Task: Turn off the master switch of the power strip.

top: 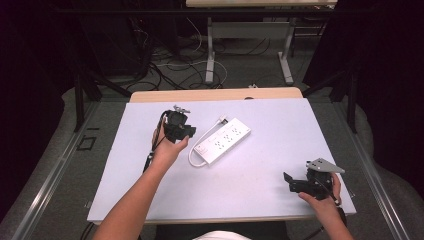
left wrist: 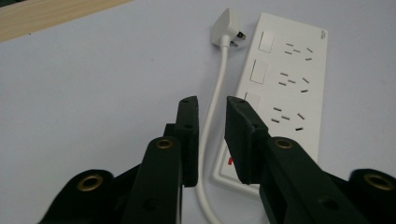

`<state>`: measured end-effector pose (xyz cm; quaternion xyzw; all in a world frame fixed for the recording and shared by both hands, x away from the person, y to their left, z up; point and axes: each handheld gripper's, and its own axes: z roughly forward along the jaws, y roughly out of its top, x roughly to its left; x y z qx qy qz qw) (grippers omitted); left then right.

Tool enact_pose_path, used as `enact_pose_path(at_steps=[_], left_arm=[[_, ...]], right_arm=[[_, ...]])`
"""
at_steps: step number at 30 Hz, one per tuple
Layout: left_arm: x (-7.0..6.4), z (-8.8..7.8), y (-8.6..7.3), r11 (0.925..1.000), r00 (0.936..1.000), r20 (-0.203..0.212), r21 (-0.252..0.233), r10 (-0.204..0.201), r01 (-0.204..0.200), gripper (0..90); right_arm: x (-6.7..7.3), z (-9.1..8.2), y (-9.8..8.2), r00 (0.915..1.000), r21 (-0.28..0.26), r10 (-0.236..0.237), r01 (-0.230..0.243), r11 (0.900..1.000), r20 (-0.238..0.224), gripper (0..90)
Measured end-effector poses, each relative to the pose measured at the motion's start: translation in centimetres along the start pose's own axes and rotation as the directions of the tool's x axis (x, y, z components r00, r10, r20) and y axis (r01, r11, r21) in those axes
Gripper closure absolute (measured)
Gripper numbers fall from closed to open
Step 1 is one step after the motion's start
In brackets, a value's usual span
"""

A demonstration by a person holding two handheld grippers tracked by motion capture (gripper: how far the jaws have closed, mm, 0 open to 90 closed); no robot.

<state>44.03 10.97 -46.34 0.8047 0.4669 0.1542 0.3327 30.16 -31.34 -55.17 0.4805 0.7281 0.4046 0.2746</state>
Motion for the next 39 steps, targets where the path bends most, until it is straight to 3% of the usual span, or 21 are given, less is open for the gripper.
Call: enact_pose_path(at_steps=[6, 11, 18, 21, 24, 32, 37, 39], left_arm=[[-0.3, 0.4, -0.1, 0.9994, 0.9995, -0.003, 0.013, -0.031, 0.031, 89.7], [-0.5, 0.6, -0.3, 0.9986, 0.9987, -0.006, 0.018, -0.05, 0.05, 90.0], [-0.8, 1.4, -0.7, 0.9981, 0.9992, 0.003, 0.047, -0.04, 0.04, 90.0], [-0.8, 1.9, -0.8, 0.9972, 0.999, 0.026, 0.067, -0.036, 0.034, 90.0], [-0.9, 2.3, -0.9, 0.9941, 0.9991, 0.039, 0.108, -0.019, 0.015, 90.0], [-1.6, 3.1, -1.0, 0.9888, 0.9983, 0.058, 0.149, -0.001, -0.008, 90.0], [-2.1, 3.8, -1.3, 0.9846, 0.9974, 0.071, 0.174, 0.001, -0.014, 90.0], [-2.2, 4.0, -1.4, 0.9838, 0.9974, 0.071, 0.179, -0.016, 0.003, 90.0]], right_arm=[[0.0, 0.0, 0.0, 1.0, 0.003, 0.004, -0.004, 1.0, 0.0, 3.2], [0.0, 0.0, 0.0, 1.0, 0.006, 0.007, -0.007, 1.0, 0.0, 3.2], [0.1, 0.0, 0.0, 0.9999, 0.01, 0.016, -0.016, 1.0, -0.003, 3.2], [0.0, 0.1, 0.0, 1.0, 0.008, 0.008, -0.008, 1.0, -0.005, 3.2], [0.0, 0.0, 0.0, 0.9999, 0.014, 0.015, -0.014, 1.0, -0.004, 3.3], [0.0, 0.0, -0.1, 0.9998, 0.016, 0.017, -0.017, 1.0, -0.005, 3.2], [0.0, 0.1, -0.1, 0.9999, 0.019, 0.013, -0.013, 1.0, -0.001, 3.2], [0.0, 0.1, -0.1, 0.9999, 0.019, 0.013, -0.013, 1.0, -0.002, 3.2]])
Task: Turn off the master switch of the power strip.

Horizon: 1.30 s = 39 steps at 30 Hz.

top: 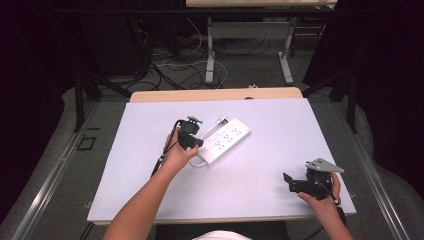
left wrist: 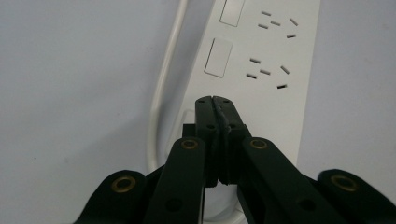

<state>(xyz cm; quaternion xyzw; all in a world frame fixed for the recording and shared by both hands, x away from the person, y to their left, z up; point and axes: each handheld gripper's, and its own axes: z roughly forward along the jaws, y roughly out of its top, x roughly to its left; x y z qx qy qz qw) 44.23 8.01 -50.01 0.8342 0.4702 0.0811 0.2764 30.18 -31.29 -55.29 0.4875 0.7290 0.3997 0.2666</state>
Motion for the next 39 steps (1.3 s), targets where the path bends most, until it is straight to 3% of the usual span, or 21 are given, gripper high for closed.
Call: enact_pose_path(at_steps=[10, 29, 34, 39], left_arm=[[-0.1, 1.0, -0.3, 0.9994, 0.9999, 0.001, 0.032, 0.014, -0.014, 90.0], [0.3, 1.4, -0.5, 0.9984, 0.9998, 0.005, 0.053, -0.019, 0.019, 90.0], [0.0, 1.5, -0.5, 0.9982, 0.9994, -0.018, 0.051, -0.03, 0.031, 90.0], [-0.4, 1.3, -0.5, 0.9995, 0.9988, -0.048, 0.031, -0.006, 0.007, 90.0]], right_arm=[[-0.1, 0.0, 0.0, 1.0, -0.005, -0.001, 0.001, 1.0, -0.006, 3.2], [0.0, 0.0, 0.0, 1.0, -0.001, -0.003, 0.003, 1.0, 0.0, 3.2], [0.1, 0.0, 0.0, 1.0, -0.01, -0.003, 0.003, 1.0, 0.0, 3.2], [-0.1, 0.0, 0.0, 1.0, -0.005, -0.004, 0.004, 1.0, -0.005, 3.2]])
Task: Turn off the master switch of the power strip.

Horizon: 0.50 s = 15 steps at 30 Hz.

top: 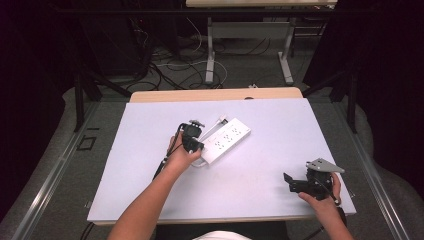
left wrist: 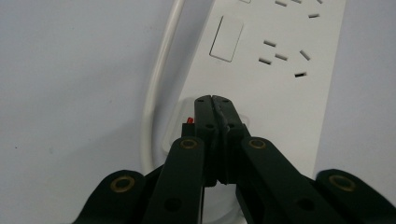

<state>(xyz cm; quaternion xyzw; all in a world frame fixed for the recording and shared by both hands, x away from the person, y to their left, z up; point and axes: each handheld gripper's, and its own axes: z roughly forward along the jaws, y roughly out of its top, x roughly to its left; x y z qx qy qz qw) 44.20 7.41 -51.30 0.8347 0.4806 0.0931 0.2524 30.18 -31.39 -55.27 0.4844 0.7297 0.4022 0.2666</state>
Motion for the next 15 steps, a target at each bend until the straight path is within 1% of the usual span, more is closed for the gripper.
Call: enact_pose_path(at_steps=[2, 4, 5, 6, 10, 11, 12, 13, 15], left_arm=[[0.19, 0.02, -0.02, 1.0, 0.9999, 0.012, -0.005, -0.001, 0.001, 90.0], [0.27, 0.03, 0.02, 1.0, 0.9999, 0.014, -0.005, -0.008, 0.008, 90.0], [0.26, 0.03, 0.02, 0.9998, 0.9997, 0.014, -0.006, -0.019, 0.019, 90.0], [0.36, 0.06, 0.02, 0.9998, 0.9997, 0.018, -0.01, -0.016, 0.017, 90.0], [0.47, 0.08, 0.03, 0.9997, 0.9998, 0.01, -0.013, -0.019, 0.019, 90.0], [0.47, 0.09, 0.04, 0.9997, 0.9997, 0.01, -0.014, -0.021, 0.022, 90.0], [0.47, 0.09, 0.05, 0.9997, 0.9997, 0.009, -0.013, -0.022, 0.022, 90.0], [0.46, 0.09, 0.05, 0.9997, 0.9997, 0.009, -0.014, -0.022, 0.022, 90.0], [0.42, 0.07, 0.06, 0.9996, 0.9997, 0.008, -0.017, -0.021, 0.021, 90.0]], right_arm=[[-0.02, 0.01, -0.01, 1.0, 0.0, 0.0, 0.0, 1.0, 0.0, 3.2], [-0.03, 0.01, -0.01, 1.0, -0.001, 0.0, 0.0, 1.0, 0.0, 3.2], [-0.05, 0.02, -0.01, 1.0, -0.001, 0.0, 0.0, 1.0, 0.001, 3.2], [-0.06, 0.03, -0.02, 1.0, 0.0, 0.0, 0.0, 1.0, 0.001, 3.3], [-0.07, -0.03, -0.04, 1.0, -0.002, -0.003, 0.003, 1.0, 0.001, 3.2], [-0.02, -0.06, -0.05, 0.9999, -0.004, 0.004, -0.004, 1.0, 0.011, 3.2], [-0.1, -0.02, -0.07, 0.9999, -0.008, -0.001, 0.001, 1.0, 0.011, 3.2], [-0.05, -0.02, -0.07, 0.9999, -0.007, 0.012, -0.012, 1.0, 0.012, 3.2], [-0.11, -0.07, -0.06, 0.9999, -0.001, 0.01, -0.01, 1.0, 0.003, 3.2]])
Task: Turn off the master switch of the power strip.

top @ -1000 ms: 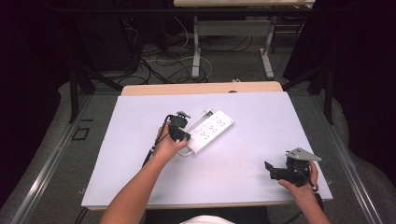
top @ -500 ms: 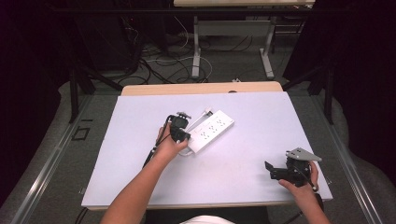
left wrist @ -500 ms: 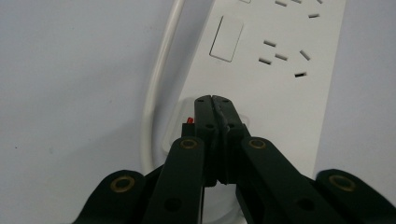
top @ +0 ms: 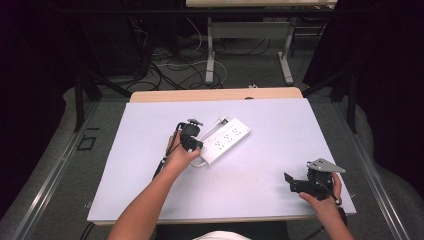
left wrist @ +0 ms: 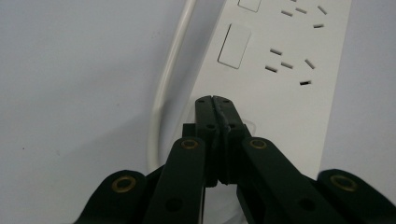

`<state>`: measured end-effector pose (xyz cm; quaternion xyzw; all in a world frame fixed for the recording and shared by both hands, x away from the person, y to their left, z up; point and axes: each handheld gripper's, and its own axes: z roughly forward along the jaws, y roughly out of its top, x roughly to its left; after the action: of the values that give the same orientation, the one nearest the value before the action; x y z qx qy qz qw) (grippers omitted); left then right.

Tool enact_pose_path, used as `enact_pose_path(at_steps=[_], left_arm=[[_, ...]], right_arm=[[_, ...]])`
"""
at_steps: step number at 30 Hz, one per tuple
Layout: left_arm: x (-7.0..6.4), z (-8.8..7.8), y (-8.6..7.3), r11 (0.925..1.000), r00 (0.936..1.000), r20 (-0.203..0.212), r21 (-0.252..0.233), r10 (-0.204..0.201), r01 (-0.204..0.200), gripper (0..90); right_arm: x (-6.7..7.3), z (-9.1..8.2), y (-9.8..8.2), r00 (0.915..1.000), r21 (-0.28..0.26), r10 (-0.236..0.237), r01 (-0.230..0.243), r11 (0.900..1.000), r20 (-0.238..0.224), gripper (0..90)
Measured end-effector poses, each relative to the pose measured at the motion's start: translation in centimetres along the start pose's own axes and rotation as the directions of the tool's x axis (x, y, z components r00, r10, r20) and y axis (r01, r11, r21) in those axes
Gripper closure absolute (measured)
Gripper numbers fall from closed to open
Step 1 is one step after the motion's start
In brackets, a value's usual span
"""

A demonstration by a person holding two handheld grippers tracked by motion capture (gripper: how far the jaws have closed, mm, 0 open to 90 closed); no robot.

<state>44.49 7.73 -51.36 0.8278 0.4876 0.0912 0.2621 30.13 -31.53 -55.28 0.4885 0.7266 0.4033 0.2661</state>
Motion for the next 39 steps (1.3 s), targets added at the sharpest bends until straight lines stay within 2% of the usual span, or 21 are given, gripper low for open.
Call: enact_pose_path(at_steps=[2, 8, 11, 20, 22, 24, 29, 35, 39], left_arm=[[0.0, -0.1, 0.0, 1.0, 1.0, 0.003, -0.001, 0.001, -0.001, 90.0], [0.1, -0.4, 0.1, 0.9999, 1.0, 0.007, -0.013, -0.006, 0.006, 89.6], [0.1, -0.5, 0.0, 0.9997, 0.9999, 0.011, -0.021, -0.01, 0.01, 86.0], [0.3, -1.1, 0.0, 0.9992, 0.9996, 0.008, -0.029, -0.028, 0.029, 81.1], [0.4, -1.2, 0.0, 0.9989, 0.9996, 0.011, -0.039, -0.026, 0.026, 79.4], [0.4, -1.3, 0.0, 0.9987, 0.9993, 0.01, -0.035, -0.036, 0.036, 77.5], [0.5, -1.5, 0.0, 0.9977, 0.9997, 0.013, -0.064, -0.022, 0.023, 71.2], [0.4, -1.9, 0.0, 0.9974, 0.9996, 0.023, -0.07, -0.016, 0.018, 64.6], [0.4, -2.0, 0.0, 0.9945, 0.9998, 0.021, -0.104, 0.002, 0.0, 58.7]], right_arm=[[0.0, 0.1, 0.0, 0.9999, -0.007, -0.006, 0.006, 1.0, 0.009, 3.2], [0.0, 0.0, 0.1, 0.9998, -0.003, -0.017, 0.017, 1.0, -0.001, 3.2], [0.0, 0.0, 0.1, 1.0, -0.002, -0.007, 0.007, 1.0, -0.001, 3.2], [0.0, 0.1, 0.1, 0.9999, -0.004, -0.016, 0.016, 1.0, -0.002, 3.2], [0.0, 0.0, 0.1, 1.0, -0.001, -0.004, 0.004, 1.0, 0.001, 3.2], [0.0, 0.1, 0.1, 0.9999, -0.003, -0.015, 0.015, 1.0, -0.004, 3.2], [0.0, 0.1, 0.1, 0.9999, -0.002, -0.015, 0.015, 1.0, -0.005, 3.2], [0.0, 0.1, 0.1, 0.9999, -0.004, -0.014, 0.014, 1.0, -0.004, 3.3], [0.0, 0.0, 0.1, 1.0, 0.002, -0.006, 0.006, 1.0, 0.0, 3.2]])
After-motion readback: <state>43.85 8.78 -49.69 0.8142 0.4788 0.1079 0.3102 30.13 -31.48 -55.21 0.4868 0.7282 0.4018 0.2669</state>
